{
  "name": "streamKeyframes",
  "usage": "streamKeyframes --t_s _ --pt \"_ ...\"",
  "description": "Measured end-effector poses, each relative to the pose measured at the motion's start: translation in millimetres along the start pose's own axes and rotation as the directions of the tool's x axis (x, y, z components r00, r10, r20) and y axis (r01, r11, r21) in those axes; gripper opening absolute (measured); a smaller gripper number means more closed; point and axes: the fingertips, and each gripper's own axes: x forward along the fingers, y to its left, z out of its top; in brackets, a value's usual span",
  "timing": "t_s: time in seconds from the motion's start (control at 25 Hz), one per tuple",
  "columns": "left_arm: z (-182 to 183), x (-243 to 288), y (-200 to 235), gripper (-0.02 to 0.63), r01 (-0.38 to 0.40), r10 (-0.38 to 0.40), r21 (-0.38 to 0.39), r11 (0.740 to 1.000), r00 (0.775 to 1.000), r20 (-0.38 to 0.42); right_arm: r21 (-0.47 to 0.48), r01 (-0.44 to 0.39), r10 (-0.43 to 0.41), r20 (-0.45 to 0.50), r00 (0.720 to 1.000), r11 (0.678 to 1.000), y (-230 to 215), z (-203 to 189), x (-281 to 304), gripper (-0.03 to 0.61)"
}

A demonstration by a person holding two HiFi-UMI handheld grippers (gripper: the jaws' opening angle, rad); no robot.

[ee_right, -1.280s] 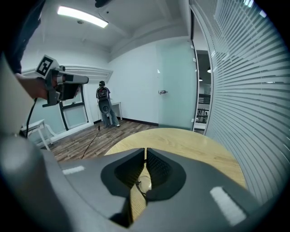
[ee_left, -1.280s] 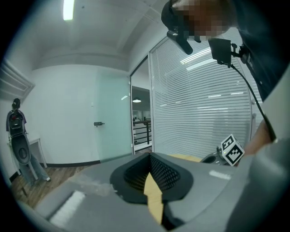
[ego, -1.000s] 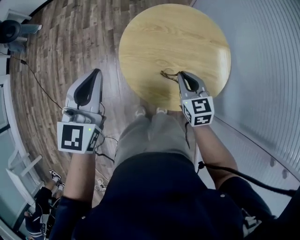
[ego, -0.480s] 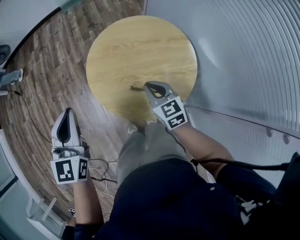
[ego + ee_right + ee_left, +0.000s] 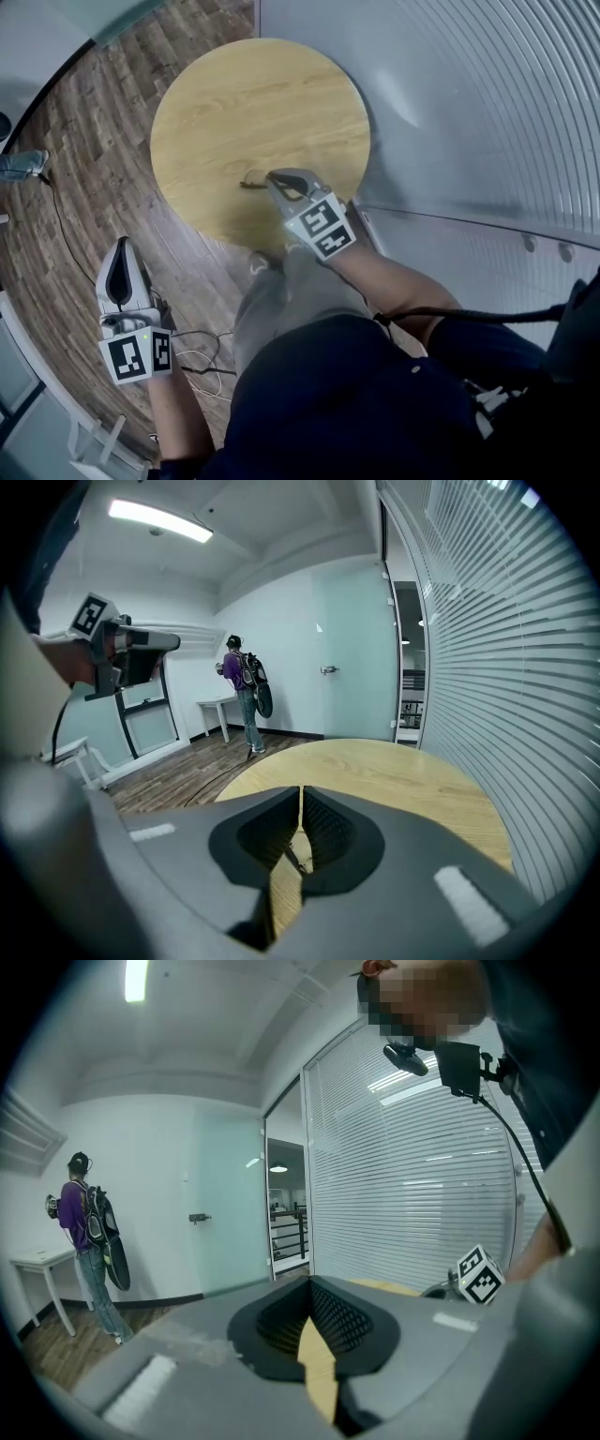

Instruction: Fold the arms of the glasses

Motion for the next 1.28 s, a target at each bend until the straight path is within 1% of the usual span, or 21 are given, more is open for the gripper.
streamKeyframes --t_s 0.12,0.32,0.56,0.76,1.0,1.2,1.28 --pt "4 2 -3 0.003 0.003 -0.003 0.001 1.0 1.0 0.001 0.003 0.001 -0.001 0.001 1.0 1.0 -3 3 -4 0.02" --pt "8 3 0 0.003 0.018 -0.018 -0.002 1.0 1.0 0.008 0.004 0.025 -0.025 -0.004 1.0 1.0 -5 4 -8 0.02" --pt "15 3 -4 0.003 0.037 -0.037 0.006 0.999 0.999 0.022 -0.004 0.055 -0.054 0.012 0.998 0.999 -10 7 -18 0.02" --pt "29 10 -12 0.003 0.067 -0.068 0.024 0.998 0.997 0.049 -0.001 0.086 -0.086 0.022 0.996 0.996 -19 14 -35 0.02" --pt "56 18 -22 0.003 0.112 -0.116 0.048 0.993 0.989 0.09 -0.003 0.137 -0.136 0.055 0.989 0.991 -29 36 -61 0.02" --pt "55 26 -48 0.003 0.151 -0.161 0.087 0.985 0.979 0.122 0.013 0.181 -0.181 0.104 0.978 0.983 -42 23 -83 0.02" --pt "60 26 -53 0.003 0.168 -0.179 0.099 0.981 0.976 0.124 0.025 0.183 -0.185 0.126 0.975 0.983 -42 30 -92 0.02"
